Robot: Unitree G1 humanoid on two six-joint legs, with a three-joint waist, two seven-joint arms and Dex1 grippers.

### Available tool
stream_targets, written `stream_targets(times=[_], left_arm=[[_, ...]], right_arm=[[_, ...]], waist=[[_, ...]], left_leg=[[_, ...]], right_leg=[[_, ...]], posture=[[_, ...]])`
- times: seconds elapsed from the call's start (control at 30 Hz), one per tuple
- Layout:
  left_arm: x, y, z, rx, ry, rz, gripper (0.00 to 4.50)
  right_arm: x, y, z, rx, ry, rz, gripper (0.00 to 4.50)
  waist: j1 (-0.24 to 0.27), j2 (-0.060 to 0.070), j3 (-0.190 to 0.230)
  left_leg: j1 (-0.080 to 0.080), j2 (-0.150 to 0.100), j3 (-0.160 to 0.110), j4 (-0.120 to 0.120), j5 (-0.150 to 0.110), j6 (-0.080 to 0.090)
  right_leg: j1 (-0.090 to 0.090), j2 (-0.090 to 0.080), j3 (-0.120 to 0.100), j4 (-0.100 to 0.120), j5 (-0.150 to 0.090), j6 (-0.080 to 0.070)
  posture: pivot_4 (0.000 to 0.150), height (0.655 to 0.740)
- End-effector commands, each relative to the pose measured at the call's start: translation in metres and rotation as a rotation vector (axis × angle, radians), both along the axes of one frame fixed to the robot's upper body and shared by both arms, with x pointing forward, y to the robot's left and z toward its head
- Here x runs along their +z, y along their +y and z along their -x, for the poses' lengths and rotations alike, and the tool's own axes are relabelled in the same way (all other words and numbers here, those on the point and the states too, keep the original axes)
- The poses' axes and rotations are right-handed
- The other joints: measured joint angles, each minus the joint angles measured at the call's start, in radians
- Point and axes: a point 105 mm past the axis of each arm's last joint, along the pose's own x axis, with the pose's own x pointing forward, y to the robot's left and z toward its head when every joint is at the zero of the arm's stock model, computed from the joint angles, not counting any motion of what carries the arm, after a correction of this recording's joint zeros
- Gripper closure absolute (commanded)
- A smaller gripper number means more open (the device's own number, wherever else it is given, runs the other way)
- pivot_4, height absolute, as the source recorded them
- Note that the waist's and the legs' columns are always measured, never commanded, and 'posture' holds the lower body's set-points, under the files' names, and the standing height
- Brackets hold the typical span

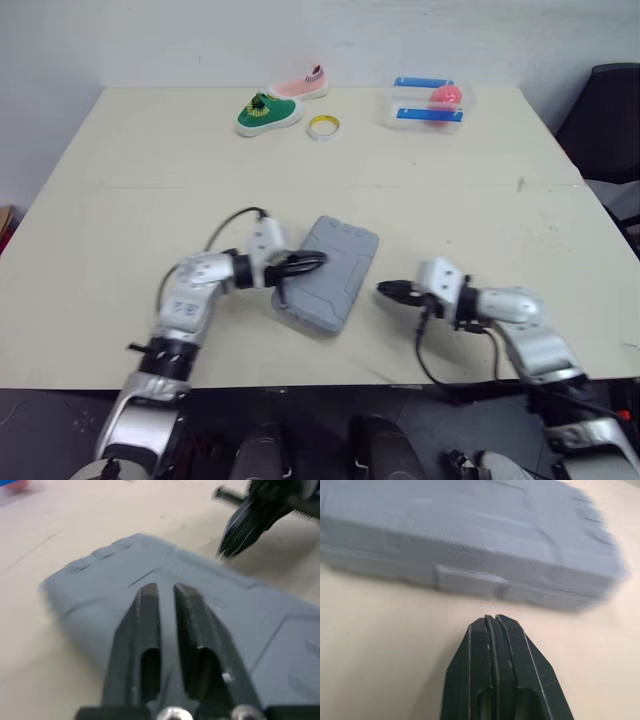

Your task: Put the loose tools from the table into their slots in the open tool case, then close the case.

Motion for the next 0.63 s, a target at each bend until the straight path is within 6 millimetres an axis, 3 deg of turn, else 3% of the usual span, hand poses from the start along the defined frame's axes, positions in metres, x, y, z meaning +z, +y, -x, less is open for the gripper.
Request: stream_targets(times=[0.03,0.17,0.2,0.23,0.3,0.4,0.47,0.63], left_arm=[[0.024,0.021,0.018,0.026,-0.071,0.021,2.3],[0.019,0.085,0.022,0.36,-0.084,-0.068,0.46],[0.018,0.095,0.026,0.394,-0.083,-0.077,0.24],[0.017,0.102,0.032,0.414,-0.088,-0.09,0.0],[0.014,0.111,0.039,0.436,-0.076,-0.108,0.0],[0.004,0.138,0.054,0.549,-0.052,-0.211,0.0],[0.012,0.147,0.056,0.6,-0.058,-0.159,0.0],[0.013,0.144,0.057,0.614,-0.043,-0.097,0.0]], right_arm=[[0.03,-0.011,0.014,0.045,0.031,-0.077,3.83],[0.047,-0.037,0.013,-0.005,-0.088,0.057,2.08],[0.049,-0.041,0.013,-0.002,-0.099,0.08,1.73],[0.05,-0.045,0.014,0.0,-0.109,0.104,1.06],[0.052,-0.048,0.014,0.013,-0.125,0.126,0.16],[0.063,-0.061,0.012,0.007,-0.142,0.14,0.04],[0.068,-0.065,0.008,-0.013,-0.149,0.127,0.04],[0.066,-0.06,0.003,0.006,-0.148,0.108,0.04]], waist=[[0.0,0.0,0.0],[-0.001,0.0,0.001],[0.001,0.0,0.002],[0.001,-0.001,0.002],[0.002,-0.001,0.002],[0.002,-0.001,0.003],[0.003,0.0,0.003],[0.004,-0.001,0.003]], left_leg=[[0.0,0.0,0.0,0.0,0.0,0.0],[0.0,-0.001,0.0,-0.001,-0.002,0.003],[0.001,0.0,0.0,-0.002,-0.003,0.004],[0.001,0.0,-0.001,-0.003,-0.003,0.004],[0.001,0.0,-0.001,-0.004,-0.004,0.0],[0.0,0.0,0.0,-0.005,-0.005,-0.002],[-0.001,-0.001,0.0,-0.005,-0.005,-0.002],[-0.002,0.0,0.0,-0.005,-0.004,-0.004]], right_leg=[[0.0,0.0,-0.001,0.0,0.0,0.0],[0.001,-0.001,0.001,-0.002,0.0,0.0],[0.0,-0.001,0.001,-0.002,0.0,0.0],[0.0,-0.001,0.0,-0.002,0.0,0.0],[-0.001,-0.001,0.001,-0.002,0.0,0.0],[-0.001,-0.001,0.001,-0.002,0.0,0.0],[-0.004,-0.001,0.002,-0.003,0.0,0.0],[-0.006,-0.001,0.002,-0.002,0.0,-0.001]], posture=[[0.15,0.74],[0.15,0.74],[0.15,0.74],[0.15,0.74],[0.15,0.74],[0.15,0.74],[0.15,0.74],[0.15,0.74]])
